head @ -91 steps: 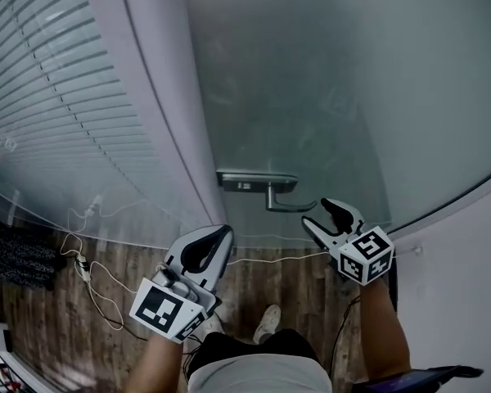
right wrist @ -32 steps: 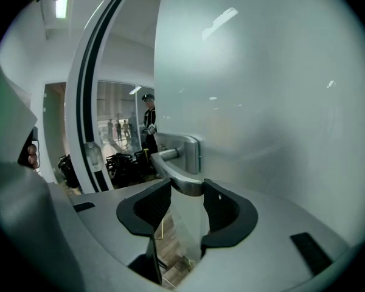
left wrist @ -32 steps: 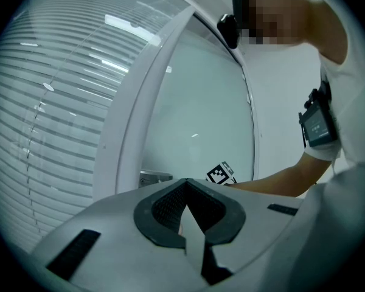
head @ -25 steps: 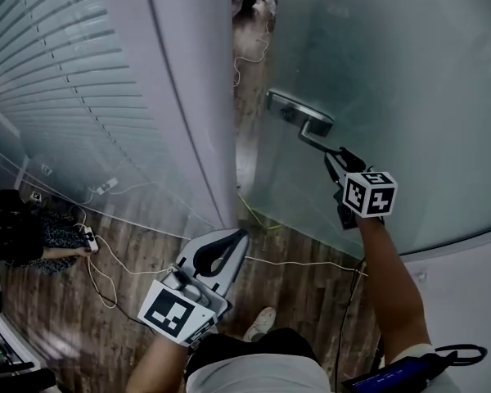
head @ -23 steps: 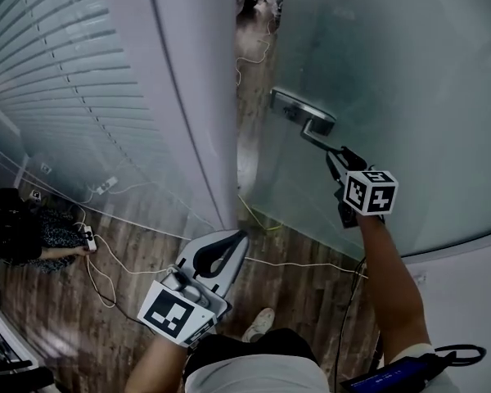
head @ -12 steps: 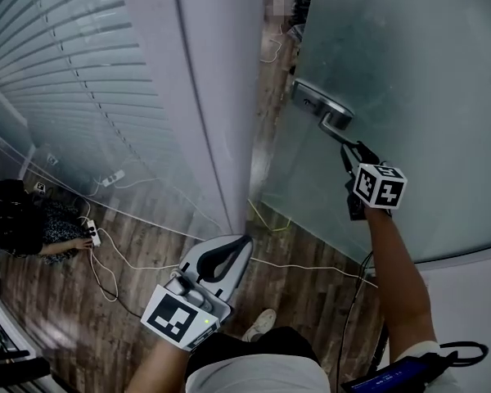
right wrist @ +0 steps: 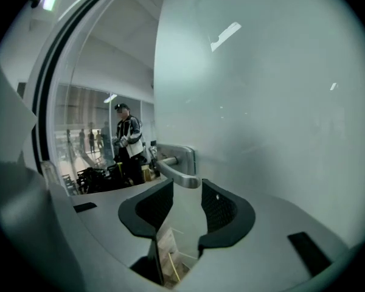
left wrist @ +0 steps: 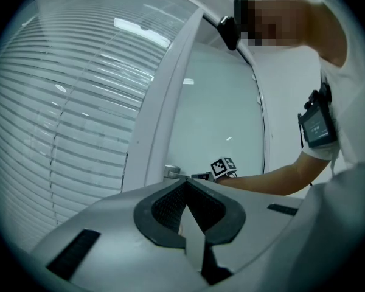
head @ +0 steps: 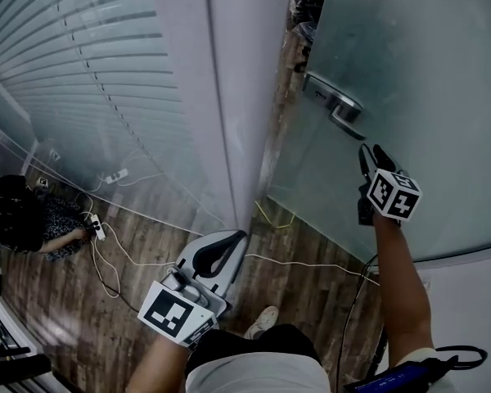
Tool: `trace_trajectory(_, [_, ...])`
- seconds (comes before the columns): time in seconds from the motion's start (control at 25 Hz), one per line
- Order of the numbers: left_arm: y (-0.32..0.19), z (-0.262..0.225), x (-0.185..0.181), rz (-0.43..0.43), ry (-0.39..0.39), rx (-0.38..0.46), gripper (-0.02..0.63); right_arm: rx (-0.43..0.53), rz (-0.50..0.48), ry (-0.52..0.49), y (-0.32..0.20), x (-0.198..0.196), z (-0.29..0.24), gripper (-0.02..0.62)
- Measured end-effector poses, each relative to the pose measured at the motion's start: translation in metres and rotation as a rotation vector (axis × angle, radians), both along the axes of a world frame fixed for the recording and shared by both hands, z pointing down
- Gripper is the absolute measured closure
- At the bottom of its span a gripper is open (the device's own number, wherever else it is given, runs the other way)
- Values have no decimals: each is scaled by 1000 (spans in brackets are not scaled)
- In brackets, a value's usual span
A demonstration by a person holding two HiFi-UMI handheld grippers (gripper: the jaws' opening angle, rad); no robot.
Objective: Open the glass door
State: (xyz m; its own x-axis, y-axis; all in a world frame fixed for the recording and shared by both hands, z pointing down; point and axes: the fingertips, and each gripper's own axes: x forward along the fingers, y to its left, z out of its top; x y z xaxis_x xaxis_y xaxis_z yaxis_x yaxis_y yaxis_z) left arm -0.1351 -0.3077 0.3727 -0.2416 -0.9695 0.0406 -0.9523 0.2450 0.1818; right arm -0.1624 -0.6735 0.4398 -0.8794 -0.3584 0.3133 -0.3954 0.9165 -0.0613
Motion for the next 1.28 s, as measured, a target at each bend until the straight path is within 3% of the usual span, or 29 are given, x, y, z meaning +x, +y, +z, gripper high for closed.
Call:
trace_trajectory(0.12, [4, -8, 3, 20, -12, 10, 606, 30, -9, -90, 30, 36, -33, 592])
trace_trajectory(0.28, [17, -13, 10, 68, -32, 19, 606, 57, -4, -193, 81, 84, -64, 594])
trace_trajectory(0.48, [42, -16, 10, 138, -45, 36, 606, 117, 26, -251, 152, 130, -92, 594])
trace_trajectory(0.8, [83, -23, 0, 257, -84, 29, 606, 154, 57, -298, 253, 164, -113, 594])
trace_trajectory(1.04, [111, -35, -5, 267, -90, 49, 606, 211, 19, -322, 319, 178, -135, 594])
trace_trajectory(1.28, [132, -34, 14, 285, -82, 62, 606, 205, 40, -325, 353, 212, -132, 594])
